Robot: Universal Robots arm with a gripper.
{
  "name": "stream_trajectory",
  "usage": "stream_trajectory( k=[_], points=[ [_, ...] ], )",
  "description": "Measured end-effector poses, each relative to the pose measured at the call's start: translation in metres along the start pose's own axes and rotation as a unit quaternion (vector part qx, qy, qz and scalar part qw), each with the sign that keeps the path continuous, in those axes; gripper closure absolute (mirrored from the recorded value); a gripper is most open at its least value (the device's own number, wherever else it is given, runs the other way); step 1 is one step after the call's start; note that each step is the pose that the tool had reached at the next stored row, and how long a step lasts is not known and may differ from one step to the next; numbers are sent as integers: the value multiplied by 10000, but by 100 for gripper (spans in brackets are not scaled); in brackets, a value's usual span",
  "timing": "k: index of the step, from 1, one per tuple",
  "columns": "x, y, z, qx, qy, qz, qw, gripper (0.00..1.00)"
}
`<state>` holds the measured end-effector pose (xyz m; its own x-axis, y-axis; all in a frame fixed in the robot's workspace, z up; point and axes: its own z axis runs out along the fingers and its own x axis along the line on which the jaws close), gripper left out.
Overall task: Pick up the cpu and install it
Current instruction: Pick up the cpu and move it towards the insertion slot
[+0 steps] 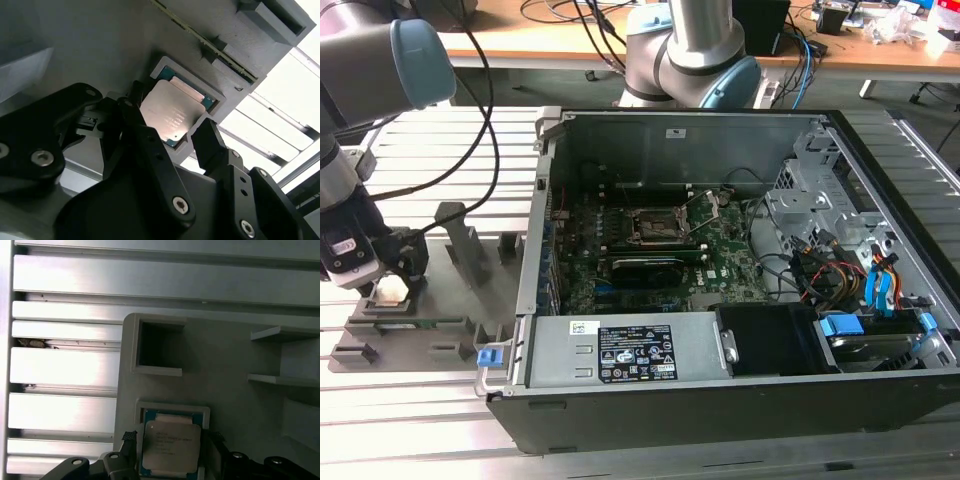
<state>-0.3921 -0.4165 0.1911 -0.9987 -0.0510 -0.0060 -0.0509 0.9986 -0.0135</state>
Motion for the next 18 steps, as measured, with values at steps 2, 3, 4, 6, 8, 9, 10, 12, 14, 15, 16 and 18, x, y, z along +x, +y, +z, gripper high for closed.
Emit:
stream_trajectory(
  k=[2, 3, 4, 6, 8, 9, 10, 12, 14, 15, 16, 18],
  points=[
    [1, -2, 7, 4, 2, 20, 10000, 34],
    [1, -2, 9, 4, 2, 50, 10000, 34],
    [1, -2, 14, 5, 3, 127, 9999, 34],
    [0, -5, 23, 5, 2, 170, 9999, 34],
    [1, -8, 24, 5, 3, 171, 9999, 34],
    [2, -9, 25, 5, 3, 171, 9999, 34],
    [1, -9, 25, 5, 3, 171, 9999, 34],
    [1, -9, 25, 5, 3, 171, 9999, 35],
    [1, -9, 27, 5, 3, 171, 9999, 45],
    [1, -9, 27, 5, 3, 171, 9999, 45],
    [1, -9, 27, 5, 4, 171, 9999, 45],
    [1, -9, 28, 5, 4, 171, 9999, 45]
  ],
)
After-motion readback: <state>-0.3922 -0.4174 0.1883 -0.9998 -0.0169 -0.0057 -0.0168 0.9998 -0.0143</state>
